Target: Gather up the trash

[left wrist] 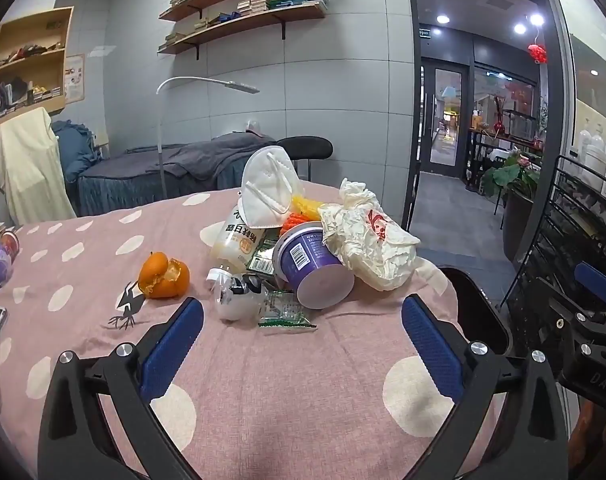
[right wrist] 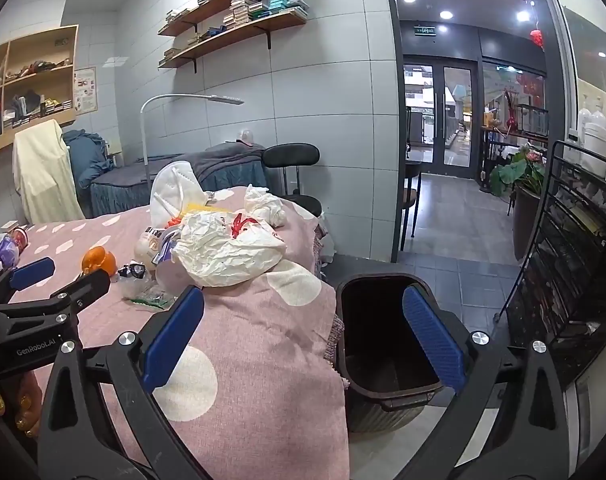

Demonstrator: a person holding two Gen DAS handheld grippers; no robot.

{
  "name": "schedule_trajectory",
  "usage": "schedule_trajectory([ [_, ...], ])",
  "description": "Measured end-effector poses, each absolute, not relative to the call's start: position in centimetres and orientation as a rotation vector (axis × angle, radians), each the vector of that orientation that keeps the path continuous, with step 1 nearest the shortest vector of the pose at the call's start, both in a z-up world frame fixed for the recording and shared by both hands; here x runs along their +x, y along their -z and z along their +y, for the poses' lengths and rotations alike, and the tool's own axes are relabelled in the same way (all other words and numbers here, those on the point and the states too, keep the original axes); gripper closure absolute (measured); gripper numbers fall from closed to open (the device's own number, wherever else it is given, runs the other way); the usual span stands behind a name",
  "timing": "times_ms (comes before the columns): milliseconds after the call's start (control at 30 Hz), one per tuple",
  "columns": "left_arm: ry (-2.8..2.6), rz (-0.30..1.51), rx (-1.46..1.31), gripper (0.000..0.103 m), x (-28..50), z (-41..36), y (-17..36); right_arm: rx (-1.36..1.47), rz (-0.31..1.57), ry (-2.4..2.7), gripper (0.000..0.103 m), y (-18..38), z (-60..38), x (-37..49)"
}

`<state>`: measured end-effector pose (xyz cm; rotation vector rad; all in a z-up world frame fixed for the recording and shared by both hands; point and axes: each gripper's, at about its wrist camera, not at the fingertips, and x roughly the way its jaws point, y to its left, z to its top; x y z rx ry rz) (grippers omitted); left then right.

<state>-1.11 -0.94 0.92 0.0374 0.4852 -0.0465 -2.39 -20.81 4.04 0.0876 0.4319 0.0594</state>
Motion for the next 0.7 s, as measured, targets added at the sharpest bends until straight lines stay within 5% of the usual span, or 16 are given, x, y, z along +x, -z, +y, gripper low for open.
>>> schedule_trajectory([
  [700, 0.038, 0.492, 0.034, 0.006, -1.17, -0.60, -0.82, 0.094, 0.434, -0.066, 0.005, -3.94, -20.67, -2.17],
])
